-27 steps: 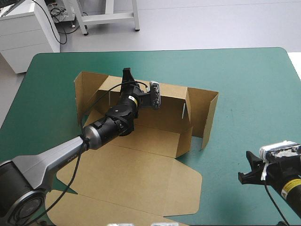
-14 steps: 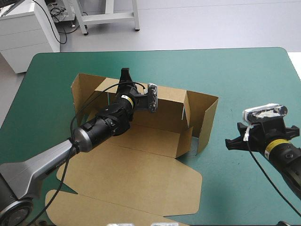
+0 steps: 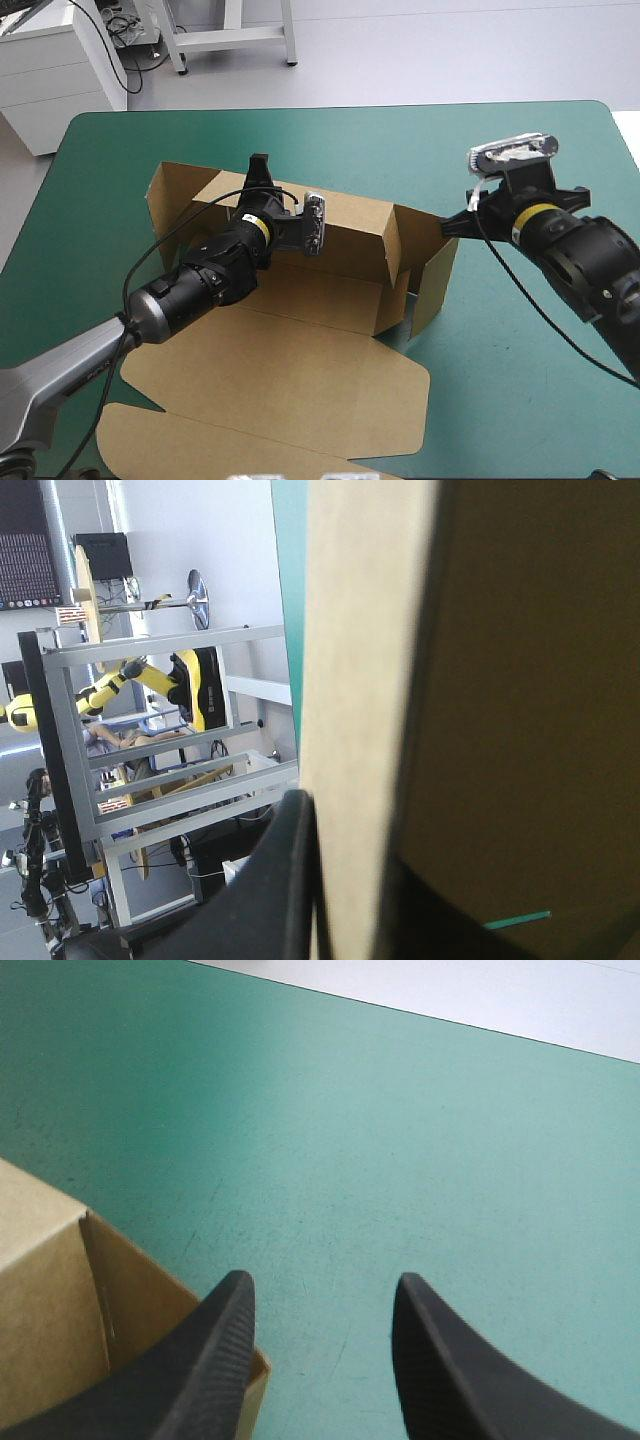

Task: Fold the box

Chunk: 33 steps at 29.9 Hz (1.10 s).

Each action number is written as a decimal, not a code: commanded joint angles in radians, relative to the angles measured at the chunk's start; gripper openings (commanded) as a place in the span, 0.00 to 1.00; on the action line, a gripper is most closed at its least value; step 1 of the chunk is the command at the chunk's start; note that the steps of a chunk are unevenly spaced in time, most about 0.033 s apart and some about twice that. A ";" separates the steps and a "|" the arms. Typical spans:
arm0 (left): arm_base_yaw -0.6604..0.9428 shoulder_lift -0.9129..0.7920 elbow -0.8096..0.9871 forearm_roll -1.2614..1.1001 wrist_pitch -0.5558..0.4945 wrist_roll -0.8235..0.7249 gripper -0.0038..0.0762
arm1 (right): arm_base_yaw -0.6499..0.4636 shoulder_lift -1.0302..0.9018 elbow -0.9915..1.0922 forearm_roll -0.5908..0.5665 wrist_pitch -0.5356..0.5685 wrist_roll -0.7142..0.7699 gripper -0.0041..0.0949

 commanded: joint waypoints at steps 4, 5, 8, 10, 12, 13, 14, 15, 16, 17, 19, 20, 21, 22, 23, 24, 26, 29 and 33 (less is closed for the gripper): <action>-0.005 -0.043 0.014 -0.075 0.014 -0.017 0.04 | -0.122 0.174 -0.176 0.276 -0.051 -0.256 0.46; -0.005 -0.044 0.014 -0.075 0.014 -0.017 0.04 | -0.141 0.199 -0.191 0.330 -0.051 -0.301 0.46; -0.005 -0.044 0.014 -0.075 0.014 -0.017 0.04 | -0.195 0.279 -0.236 0.493 -0.047 -0.427 0.46; -0.005 -0.044 0.014 -0.075 0.014 -0.017 0.04 | -0.205 0.321 -0.253 0.567 -0.039 -0.504 0.46; -0.005 -0.044 0.014 -0.075 0.014 -0.017 0.04 | -0.205 0.356 -0.263 0.593 -0.019 -0.545 0.46; -0.005 -0.044 0.014 -0.075 0.014 -0.017 0.04 | -0.205 0.367 -0.263 0.597 -0.017 -0.549 0.46; -0.005 -0.044 0.014 -0.075 0.012 -0.017 0.04 | -0.205 0.379 -0.263 0.602 -0.009 -0.551 0.46; -0.005 -0.044 0.014 -0.075 0.012 -0.017 0.04 | -0.205 0.387 -0.263 0.610 -0.002 -0.562 0.46; -0.005 -0.044 0.014 -0.075 0.012 -0.017 0.04 | -0.205 0.395 -0.263 0.624 0.011 -0.577 0.46; -0.005 -0.044 0.014 -0.075 0.012 -0.017 0.04 | -0.205 0.398 -0.263 0.648 0.028 -0.597 0.46; -0.005 -0.044 0.014 -0.075 0.011 -0.017 0.04 | -0.205 0.400 -0.263 0.692 0.061 -0.634 0.45; -0.005 -0.044 0.014 -0.075 0.011 -0.017 0.04 | -0.205 0.400 -0.263 0.710 0.084 -0.651 0.44; -0.005 -0.044 0.014 -0.075 0.011 -0.017 0.04 | -0.205 0.400 -0.263 0.723 0.108 -0.666 0.42; -0.005 -0.044 0.014 -0.075 0.010 -0.017 0.04 | -0.205 0.400 -0.263 0.725 0.133 -0.673 0.40; -0.005 -0.044 0.014 -0.075 0.007 -0.017 0.04 | -0.205 0.400 -0.263 0.725 0.154 -0.675 0.39; -0.005 -0.044 0.014 -0.075 0.003 -0.017 0.04 | -0.205 0.398 -0.261 0.724 0.170 -0.675 0.38; -0.005 -0.044 0.014 -0.075 0.002 -0.017 0.04 | -0.205 0.389 -0.250 0.724 0.202 -0.683 0.38; -0.005 -0.044 0.014 -0.075 -0.002 -0.017 0.04 | -0.205 0.363 -0.229 0.724 0.236 -0.683 0.38; -0.005 -0.044 0.014 -0.075 -0.016 -0.017 0.04 | -0.203 0.303 -0.181 0.746 0.233 -0.685 0.38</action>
